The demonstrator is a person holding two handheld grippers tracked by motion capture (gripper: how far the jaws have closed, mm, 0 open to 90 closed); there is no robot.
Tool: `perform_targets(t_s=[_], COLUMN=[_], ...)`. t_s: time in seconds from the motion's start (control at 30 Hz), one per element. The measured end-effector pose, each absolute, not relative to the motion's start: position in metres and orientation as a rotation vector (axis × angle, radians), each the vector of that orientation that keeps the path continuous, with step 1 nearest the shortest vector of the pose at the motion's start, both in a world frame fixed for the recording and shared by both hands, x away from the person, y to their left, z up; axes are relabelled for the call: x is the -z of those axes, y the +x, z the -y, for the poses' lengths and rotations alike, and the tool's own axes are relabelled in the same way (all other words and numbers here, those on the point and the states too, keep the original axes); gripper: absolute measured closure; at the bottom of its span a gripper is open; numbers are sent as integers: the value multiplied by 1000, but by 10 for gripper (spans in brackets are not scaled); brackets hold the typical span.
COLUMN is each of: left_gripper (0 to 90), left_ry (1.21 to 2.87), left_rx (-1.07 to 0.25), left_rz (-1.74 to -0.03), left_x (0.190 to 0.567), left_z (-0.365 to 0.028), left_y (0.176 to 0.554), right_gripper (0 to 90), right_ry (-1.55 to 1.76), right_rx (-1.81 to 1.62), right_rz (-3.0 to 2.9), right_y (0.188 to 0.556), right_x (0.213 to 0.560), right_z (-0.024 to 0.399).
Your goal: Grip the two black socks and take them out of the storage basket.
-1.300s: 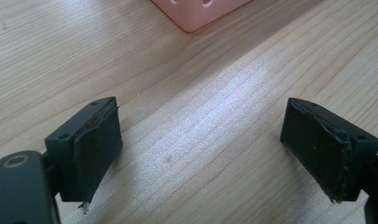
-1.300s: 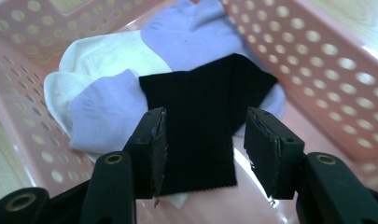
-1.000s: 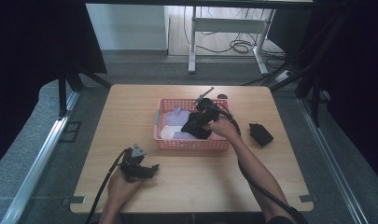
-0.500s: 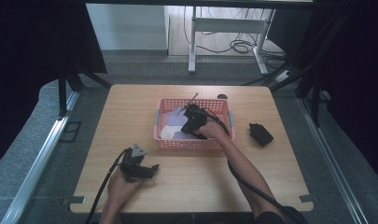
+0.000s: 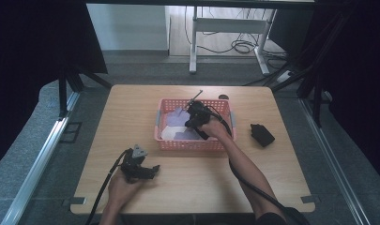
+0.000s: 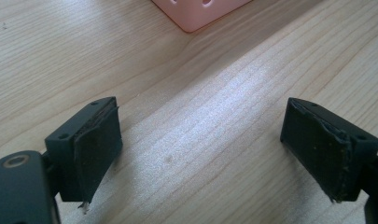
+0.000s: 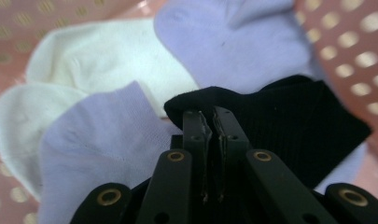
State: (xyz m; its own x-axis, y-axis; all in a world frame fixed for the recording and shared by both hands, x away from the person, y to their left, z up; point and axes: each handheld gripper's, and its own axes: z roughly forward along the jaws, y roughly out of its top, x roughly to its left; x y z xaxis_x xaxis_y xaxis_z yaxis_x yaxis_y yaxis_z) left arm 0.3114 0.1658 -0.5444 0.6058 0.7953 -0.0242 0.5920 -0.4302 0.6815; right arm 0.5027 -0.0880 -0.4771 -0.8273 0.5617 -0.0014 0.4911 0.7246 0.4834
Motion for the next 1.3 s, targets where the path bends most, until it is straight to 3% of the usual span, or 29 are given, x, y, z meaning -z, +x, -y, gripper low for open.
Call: perform_targets(t_s=[1.3], left_gripper=[122], left_ry=[2172], left_rx=[-402], left_rz=[-1088], left_x=[544], left_z=[-166], left_y=[312], right_gripper=[846], right_ry=[849], right_rx=[-981], right_rz=[-2560], right_y=[469], right_x=[355], right_z=[152])
